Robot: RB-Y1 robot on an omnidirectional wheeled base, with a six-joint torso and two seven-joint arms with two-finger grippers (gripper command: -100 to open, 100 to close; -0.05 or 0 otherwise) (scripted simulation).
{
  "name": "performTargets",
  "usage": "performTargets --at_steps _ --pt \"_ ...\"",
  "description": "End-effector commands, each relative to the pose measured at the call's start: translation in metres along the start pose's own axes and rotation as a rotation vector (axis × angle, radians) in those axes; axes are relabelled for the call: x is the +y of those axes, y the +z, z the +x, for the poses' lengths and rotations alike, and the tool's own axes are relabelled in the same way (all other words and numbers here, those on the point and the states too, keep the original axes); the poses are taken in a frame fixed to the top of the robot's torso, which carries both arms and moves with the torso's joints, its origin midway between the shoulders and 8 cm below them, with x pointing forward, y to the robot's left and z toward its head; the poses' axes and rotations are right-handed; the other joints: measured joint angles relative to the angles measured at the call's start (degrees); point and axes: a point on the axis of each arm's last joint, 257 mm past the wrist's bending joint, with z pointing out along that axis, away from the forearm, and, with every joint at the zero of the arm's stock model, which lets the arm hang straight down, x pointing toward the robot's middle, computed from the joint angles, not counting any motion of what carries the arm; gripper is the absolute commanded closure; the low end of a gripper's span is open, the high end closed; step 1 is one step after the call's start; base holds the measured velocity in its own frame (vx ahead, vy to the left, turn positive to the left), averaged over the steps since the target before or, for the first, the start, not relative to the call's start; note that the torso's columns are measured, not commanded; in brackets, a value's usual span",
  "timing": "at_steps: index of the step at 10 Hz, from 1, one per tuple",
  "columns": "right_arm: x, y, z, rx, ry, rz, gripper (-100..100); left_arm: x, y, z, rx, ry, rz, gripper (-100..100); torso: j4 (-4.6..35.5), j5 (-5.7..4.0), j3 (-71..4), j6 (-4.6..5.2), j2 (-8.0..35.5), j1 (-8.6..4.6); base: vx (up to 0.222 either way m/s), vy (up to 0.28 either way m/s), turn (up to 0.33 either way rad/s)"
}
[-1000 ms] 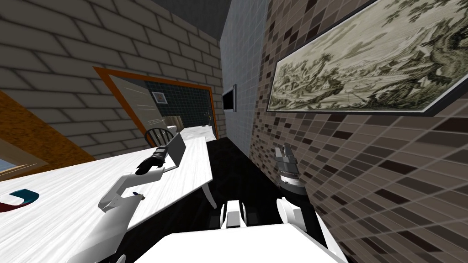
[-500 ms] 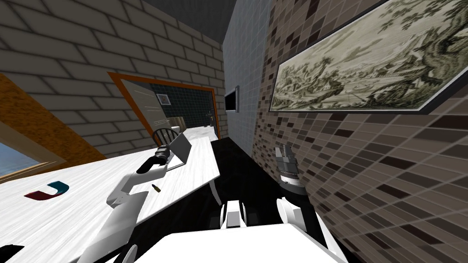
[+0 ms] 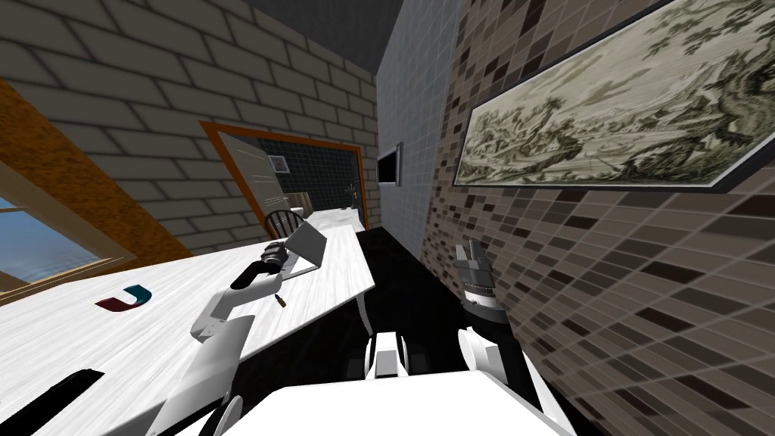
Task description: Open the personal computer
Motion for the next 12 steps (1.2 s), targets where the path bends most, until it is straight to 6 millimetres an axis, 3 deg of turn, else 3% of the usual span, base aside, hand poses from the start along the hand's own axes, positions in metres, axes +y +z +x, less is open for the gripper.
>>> performTargets --at_steps 1,3,4,5,6,9,10,12 --pt "0.000 0.000 0.000 0.000 0.000 0.000 0 0.029 -0.002 0.013 0.012 -0.158 -0.026 100 -0.01 -0.02 -0.03 0.00 -0.06 -0.06 -0.030 0.133 0.046" --pt "0.000 0.000 0.000 0.000 0.000 0.000 0 0.036 -0.003 0.017 0.015 -0.201 -0.032 100 -0.05 0.08 -0.01 -0.02 -0.04 0.12 -0.043 0.118 0.032" --pt "0.000 0.000 0.000 0.000 0.000 0.000 0 0.049 -0.004 0.025 0.019 -0.286 -0.045 100 -0.02 -0.03 -0.04 0.10 -0.08 -0.16 -0.029 0.108 0.045" --pt "0.000 0.000 0.000 0.000 0.000 0.000 0 0.040 -0.003 0.020 0.015 -0.241 -0.037 100 0.00 -0.11 -0.05 0.12 -0.09 -0.23 -0.018 0.057 0.007" --pt "0.000 0.000 0.000 0.000 0.000 0.000 0 0.060 -0.007 0.033 0.025 -0.335 -0.048 100 0.10 -0.23 -0.01 0.06 0.00 -0.45 -0.025 0.100 0.020" --pt "0.000 0.000 0.000 0.000 0.000 0.000 0 0.076 -0.011 0.047 0.033 -0.421 -0.054 100 0.20 -0.23 0.16 -0.03 0.26 -0.33 -0.023 0.092 0.001" --pt "0.000 0.000 0.000 0.000 0.000 0.000 0 0.063 -0.008 0.037 0.028 -0.393 -0.059 -100 0.19 -0.21 0.16 -0.02 0.26 -0.27 -0.014 0.036 -0.014" --pt "0.000 0.000 0.000 0.000 0.000 0.000 0 0.053 -0.005 0.033 0.026 -0.394 -0.059 -100 0.10 -0.22 0.09 -0.02 0.13 -0.49 -0.006 -0.029 -0.007"
